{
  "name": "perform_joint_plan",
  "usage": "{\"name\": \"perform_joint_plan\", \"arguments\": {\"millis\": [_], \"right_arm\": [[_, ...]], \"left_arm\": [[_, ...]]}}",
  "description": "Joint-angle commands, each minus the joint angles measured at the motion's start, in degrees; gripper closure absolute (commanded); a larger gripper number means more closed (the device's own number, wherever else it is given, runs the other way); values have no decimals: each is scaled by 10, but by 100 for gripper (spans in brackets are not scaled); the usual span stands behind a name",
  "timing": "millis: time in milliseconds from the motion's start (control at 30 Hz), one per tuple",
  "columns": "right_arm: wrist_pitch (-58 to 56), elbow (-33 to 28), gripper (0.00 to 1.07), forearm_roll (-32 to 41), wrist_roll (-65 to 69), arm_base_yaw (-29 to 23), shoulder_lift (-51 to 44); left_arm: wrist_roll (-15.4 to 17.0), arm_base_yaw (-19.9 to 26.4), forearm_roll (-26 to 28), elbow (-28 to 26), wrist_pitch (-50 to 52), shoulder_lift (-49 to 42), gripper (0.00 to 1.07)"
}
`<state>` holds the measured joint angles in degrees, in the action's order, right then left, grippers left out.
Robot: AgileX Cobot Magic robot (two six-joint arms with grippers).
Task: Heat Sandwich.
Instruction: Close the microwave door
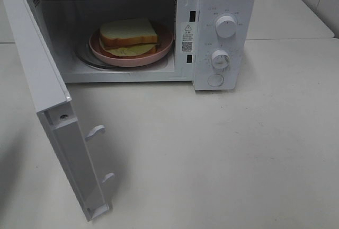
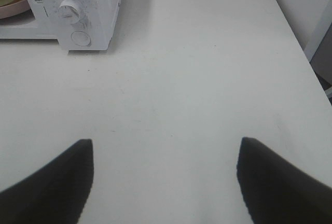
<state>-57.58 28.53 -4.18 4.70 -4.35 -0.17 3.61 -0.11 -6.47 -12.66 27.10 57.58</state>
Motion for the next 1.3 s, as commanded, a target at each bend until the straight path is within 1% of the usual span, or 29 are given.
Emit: {"name": "perform_joint_plan", "arguments": {"millis": [33,67,100,200,300,367,400,467,500,567,600,633,667,767,800,933,1033,1067,1100,1133,1200,1300], "right_arm": [[5,-1,33,2,-6,4,-17],[5,-1,33,2,-6,4,-17],[5,-1,33,2,-6,4,-17],[5,-1,33,2,-6,4,-17],[5,-1,33,2,-6,4,-17],[5,-1,33,2,-6,4,-17],[5,-1,33,2,-6,4,-17],[5,-1,33,2,-6,4,-17],[5,-1,33,2,-6,4,-17],[5,-1,33,2,-6,4,-17],[5,-1,33,2,-6,4,-17],[5,-1,33,2,-6,4,-17],[5,-1,33,2,-6,4,-17],[5,-1,33,2,-6,4,-17],[5,-1,33,2,-6,4,-17],[5,-1,33,2,-6,4,-17],[5,-1,33,2,-6,4,-17],[5,-1,33,2,-6,4,-17],[5,-1,33,2,-6,4,-17],[5,-1,33,2,-6,4,-17],[5,-1,33,2,-6,4,-17],[5,-1,33,2,-6,4,-17]], "left_arm": [[3,0,-3,1,66,49,107],[3,0,-4,1,88,76,107],[3,0,-4,1,88,76,107],[10,0,-11,-3,125,125,107],[19,0,-21,-10,139,143,107],[35,0,-54,-25,155,171,107],[35,0,-54,-25,155,171,107],[42,0,-80,-36,163,190,107],[54,0,-105,-47,169,206,107],[69,0,-127,-55,186,224,107],[69,0,-127,-55,186,224,107],[77,0,-136,-57,195,231,107],[96,0,-160,-59,219,250,107],[109,0,-175,-60,240,266,107],[111,0,-181,-60,264,284,107],[111,-6,-186,-60,282,301,107],[100,-42,-181,-65,280,316,107],[100,-42,-181,-65,280,316,107],[97,-53,-178,-67,280,319,107],[91,-72,-166,-71,280,324,107],[89,-80,-159,-72,280,326,107],[88,-107,-139,-74,280,332,107]]}}
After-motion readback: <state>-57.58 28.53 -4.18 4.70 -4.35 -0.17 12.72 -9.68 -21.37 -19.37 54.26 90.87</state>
